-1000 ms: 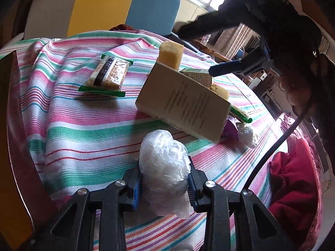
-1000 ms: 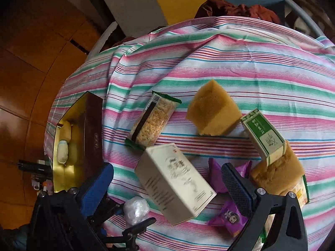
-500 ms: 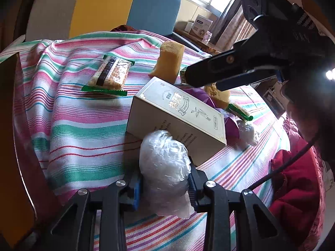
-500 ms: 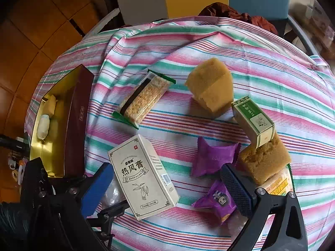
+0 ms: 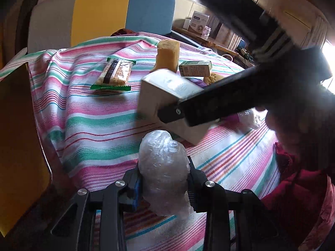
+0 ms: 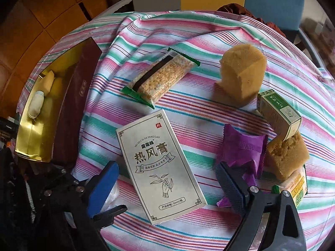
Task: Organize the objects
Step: 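Grasp the white medicine box with the right gripper and lift it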
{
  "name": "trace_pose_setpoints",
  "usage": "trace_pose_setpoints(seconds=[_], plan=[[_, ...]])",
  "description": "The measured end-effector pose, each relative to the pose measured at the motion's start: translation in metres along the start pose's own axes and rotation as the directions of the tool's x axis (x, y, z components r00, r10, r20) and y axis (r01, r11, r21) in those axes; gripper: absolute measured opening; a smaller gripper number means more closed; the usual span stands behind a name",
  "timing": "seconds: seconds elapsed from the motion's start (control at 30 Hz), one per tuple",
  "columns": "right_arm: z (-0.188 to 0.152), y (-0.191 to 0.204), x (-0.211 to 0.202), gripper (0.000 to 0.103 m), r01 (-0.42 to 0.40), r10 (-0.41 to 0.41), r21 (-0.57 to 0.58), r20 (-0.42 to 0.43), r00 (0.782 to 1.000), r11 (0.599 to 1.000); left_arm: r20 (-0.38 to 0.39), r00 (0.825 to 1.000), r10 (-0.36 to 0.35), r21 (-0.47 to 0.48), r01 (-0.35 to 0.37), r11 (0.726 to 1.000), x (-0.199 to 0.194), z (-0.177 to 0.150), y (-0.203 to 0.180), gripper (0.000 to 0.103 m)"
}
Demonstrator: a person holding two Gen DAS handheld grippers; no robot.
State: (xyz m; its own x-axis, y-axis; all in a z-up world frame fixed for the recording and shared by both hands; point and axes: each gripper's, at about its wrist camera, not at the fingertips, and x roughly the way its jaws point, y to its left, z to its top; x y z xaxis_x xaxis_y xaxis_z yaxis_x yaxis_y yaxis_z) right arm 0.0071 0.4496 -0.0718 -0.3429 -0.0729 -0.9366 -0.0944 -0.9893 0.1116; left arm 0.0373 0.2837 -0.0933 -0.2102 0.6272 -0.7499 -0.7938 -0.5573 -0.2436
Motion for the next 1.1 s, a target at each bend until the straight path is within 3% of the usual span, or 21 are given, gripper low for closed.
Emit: trace_pose_setpoints(seconds=[0.03,0.07,0.23,0.47,0.77,0.93,1.1], plan=[[-0.002,0.002,0.006,0.058,0.026,-0.026,-0.015,0.001,1.000,1.000,0.001,1.000,0.002,0.005,-0.002,1.000,-0.001,-0.001,-0.001,0.034],[-0.005,0.003,0.012,0.052,0.045,-0.045,-0.019,0.001,0.999,0.999,0.002,1.000,0.005,0.010,-0.005,1.000,-0.002,-0.002,-0.001,0.034],[-0.014,-0.008,0.018,0.052,-0.012,0.011,0.008,0.052,0.999,1.000,0.007,1.000,0.023,0.026,-0.023,0.999,-0.002,-0.003,-0.004,0.035],[-0.010,-0.011,0.018,0.052,-0.011,0.011,-0.007,0.057,0.998,1.000,0.004,0.999,0.048,0.031,-0.049,0.998,-0.007,-0.005,-0.009,0.034],[-0.013,-0.009,0.019,0.052,0.014,-0.013,-0.022,0.059,0.998,1.000,0.040,0.999,0.002,0.060,-0.004,0.998,-0.048,-0.004,-0.014,0.034],[-0.012,-0.009,0.019,0.052,0.022,-0.020,-0.029,0.060,0.998,0.999,0.130,0.991,0.022,-0.061,-0.014,0.998,-0.110,0.008,0.025,0.034],[-0.013,-0.008,0.018,0.052,0.029,-0.027,-0.036,0.061,0.998,0.999,0.131,0.972,0.197,-0.235,-0.162,0.958,-0.158,0.003,0.101,0.034]])
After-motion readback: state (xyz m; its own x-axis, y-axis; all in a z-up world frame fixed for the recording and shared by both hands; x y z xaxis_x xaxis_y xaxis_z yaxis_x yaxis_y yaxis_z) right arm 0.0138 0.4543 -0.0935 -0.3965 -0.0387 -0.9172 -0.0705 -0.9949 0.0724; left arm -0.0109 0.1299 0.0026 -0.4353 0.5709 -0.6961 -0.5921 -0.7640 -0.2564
